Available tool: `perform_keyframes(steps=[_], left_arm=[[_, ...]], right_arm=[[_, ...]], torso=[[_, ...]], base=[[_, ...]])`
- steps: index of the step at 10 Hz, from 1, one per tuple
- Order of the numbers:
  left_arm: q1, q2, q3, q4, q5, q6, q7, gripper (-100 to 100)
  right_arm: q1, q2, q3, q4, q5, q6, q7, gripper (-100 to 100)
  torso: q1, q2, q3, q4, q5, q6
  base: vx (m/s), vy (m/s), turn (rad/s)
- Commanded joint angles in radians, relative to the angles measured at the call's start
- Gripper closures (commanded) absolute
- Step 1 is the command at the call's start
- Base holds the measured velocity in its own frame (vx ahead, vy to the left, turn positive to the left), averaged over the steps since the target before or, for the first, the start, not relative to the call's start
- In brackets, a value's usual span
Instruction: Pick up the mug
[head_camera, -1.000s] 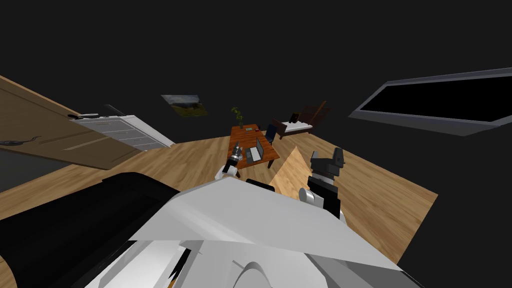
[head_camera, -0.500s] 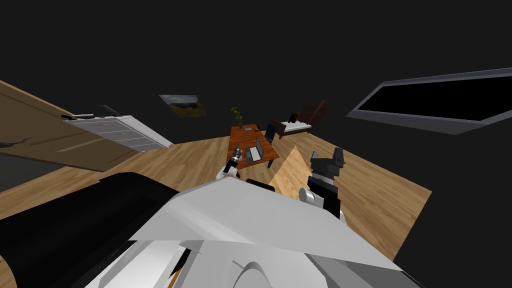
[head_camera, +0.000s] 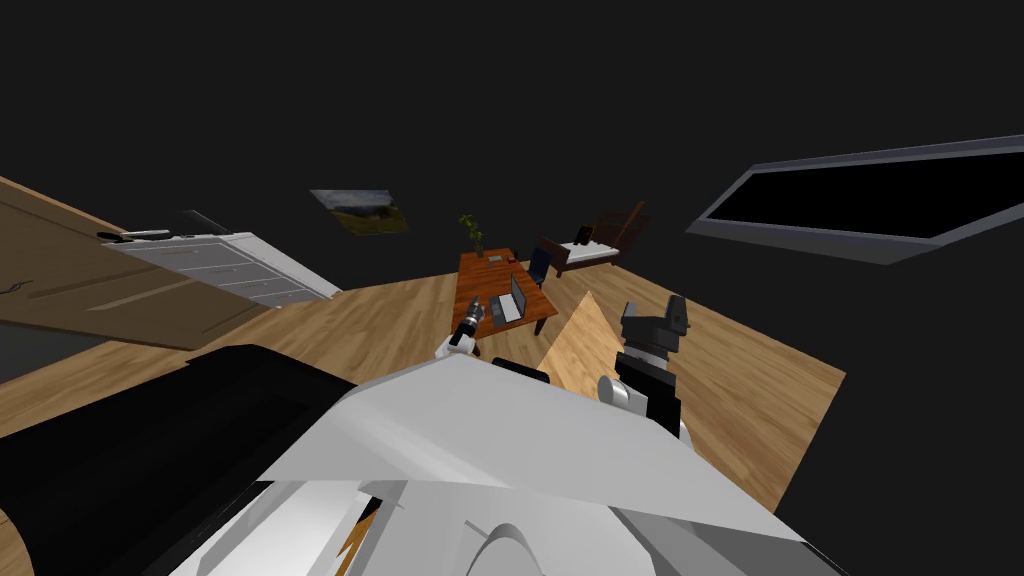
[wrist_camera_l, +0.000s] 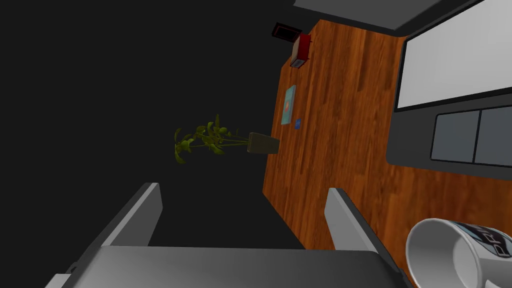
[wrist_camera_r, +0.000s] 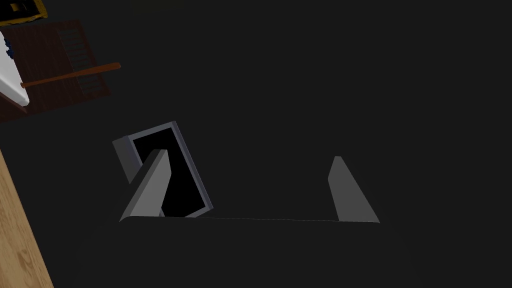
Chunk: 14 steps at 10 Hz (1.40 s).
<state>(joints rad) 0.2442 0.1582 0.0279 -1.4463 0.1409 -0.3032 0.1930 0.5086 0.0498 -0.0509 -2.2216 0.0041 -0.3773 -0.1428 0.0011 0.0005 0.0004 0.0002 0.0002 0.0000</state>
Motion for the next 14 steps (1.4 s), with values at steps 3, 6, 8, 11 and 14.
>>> perform_keyframes(steps=[3, 6, 8, 11, 14], left_arm=[[-0.030, 0.012, 0.008, 0.101, 0.027, 0.025, 0.015, -100], [-0.053, 0.017, 0.013, 0.172, 0.044, 0.035, 0.023, -100], [-0.076, 0.022, 0.018, 0.233, 0.061, 0.044, 0.031, -100], [-0.099, 0.026, 0.023, 0.303, 0.079, 0.053, 0.039, -100], [-0.146, 0.033, 0.033, 0.412, 0.113, 0.071, 0.055, -100]], right_arm=[[0.000, 0.000, 0.000, 0.000, 0.000, 0.000, 0.000, 0], [0.000, 0.000, 0.000, 0.000, 0.000, 0.000, 0.000, 0], [0.000, 0.000, 0.000, 0.000, 0.000, 0.000, 0.000, 0], [0.000, 0.000, 0.000, 0.000, 0.000, 0.000, 0.000, 0], [0.000, 0.000, 0.000, 0.000, 0.000, 0.000, 0.000, 0]], torso=[[0.000, 0.000, 0.000, 0.000, 0.000, 0.000], [0.000, 0.000, 0.000, 0.000, 0.000, 0.000], [0.000, 0.000, 0.000, 0.000, 0.000, 0.000], [0.000, 0.000, 0.000, 0.000, 0.000, 0.000], [0.001, 0.000, 0.000, 0.000, 0.000, 0.000]], base=[[-0.009, 0.013, -0.043], [-0.006, 0.012, -0.039], [-0.007, 0.017, -0.053], [-0.005, 0.015, -0.039], [-0.005, 0.024, -0.067]])
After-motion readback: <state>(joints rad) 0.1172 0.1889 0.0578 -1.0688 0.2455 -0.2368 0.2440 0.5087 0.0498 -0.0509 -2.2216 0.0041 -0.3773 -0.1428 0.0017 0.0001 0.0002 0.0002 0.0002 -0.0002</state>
